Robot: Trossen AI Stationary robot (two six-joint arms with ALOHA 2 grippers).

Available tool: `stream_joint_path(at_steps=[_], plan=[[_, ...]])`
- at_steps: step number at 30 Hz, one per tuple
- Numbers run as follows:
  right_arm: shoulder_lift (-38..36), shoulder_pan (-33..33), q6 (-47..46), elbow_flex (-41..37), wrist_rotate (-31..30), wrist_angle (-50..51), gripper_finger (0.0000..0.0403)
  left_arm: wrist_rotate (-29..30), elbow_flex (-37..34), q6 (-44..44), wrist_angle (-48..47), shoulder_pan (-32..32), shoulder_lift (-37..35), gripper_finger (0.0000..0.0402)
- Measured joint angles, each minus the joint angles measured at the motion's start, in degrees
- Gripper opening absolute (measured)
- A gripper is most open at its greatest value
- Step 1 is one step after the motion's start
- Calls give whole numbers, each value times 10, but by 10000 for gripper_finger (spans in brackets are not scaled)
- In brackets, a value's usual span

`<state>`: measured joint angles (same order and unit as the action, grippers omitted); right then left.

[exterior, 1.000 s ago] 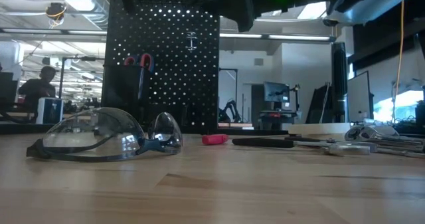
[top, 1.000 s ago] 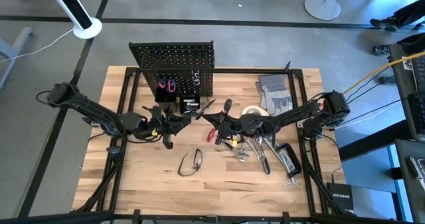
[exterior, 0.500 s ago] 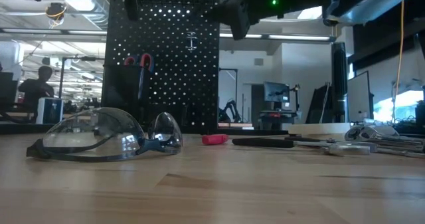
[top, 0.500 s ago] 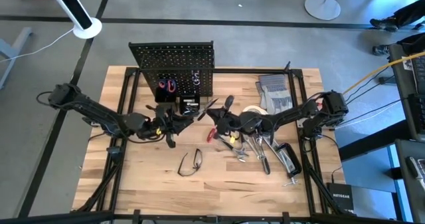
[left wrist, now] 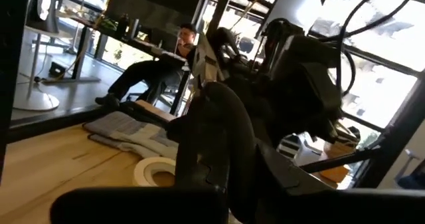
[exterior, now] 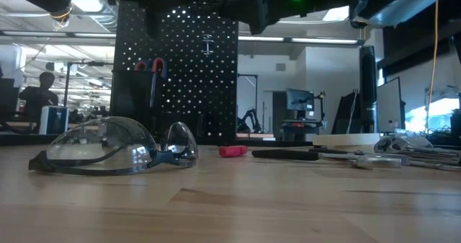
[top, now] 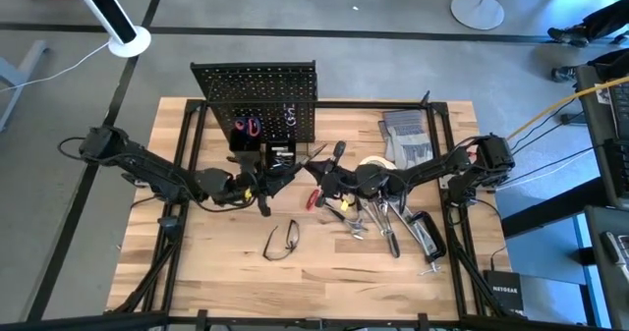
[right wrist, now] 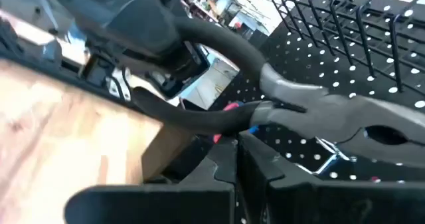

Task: Hang tools onto peg board
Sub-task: Put the pliers into the left pegboard organizer bin

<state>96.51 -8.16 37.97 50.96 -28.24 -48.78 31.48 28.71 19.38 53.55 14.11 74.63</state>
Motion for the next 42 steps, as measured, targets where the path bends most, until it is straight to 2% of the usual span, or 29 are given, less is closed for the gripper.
stream_joint_path(at_steps=[5, 12, 17, 22, 27, 32, 34, 36, 39, 42], plan=[[0, 1, -7, 4, -15, 9, 5, -2, 1, 5, 7, -7, 13, 20], [-4, -2, -6, 8, -52, 12, 5, 0, 0, -36, 17, 6, -4, 20], [-9, -9, -49, 8, -68, 38, 5, 0, 0, -64, 18, 29, -30, 20], [-10, -17, -131, 8, -77, 87, 14, -1, 0, -95, 1, 51, -67, 20], [-36, -16, -216, 7, 7, 130, 78, -1, -10, -130, 3, 70, -93, 20], [-89, -13, -254, 7, 125, 148, 152, -2, -86, -159, 145, 93, -108, 20], [-94, -5, -271, 7, 180, 118, 173, -4, -119, -147, 199, 92, -102, 20], [-93, 7, -296, 7, 221, 90, 188, -33, -137, -130, 227, 86, -91, 20], [-74, 28, -338, 7, 255, 18, 201, -73, -136, -126, 237, 85, -71, 20], [-41, 42, -367, 7, 299, -55, 204, -80, -126, -126, 239, 85, -52, 20]])
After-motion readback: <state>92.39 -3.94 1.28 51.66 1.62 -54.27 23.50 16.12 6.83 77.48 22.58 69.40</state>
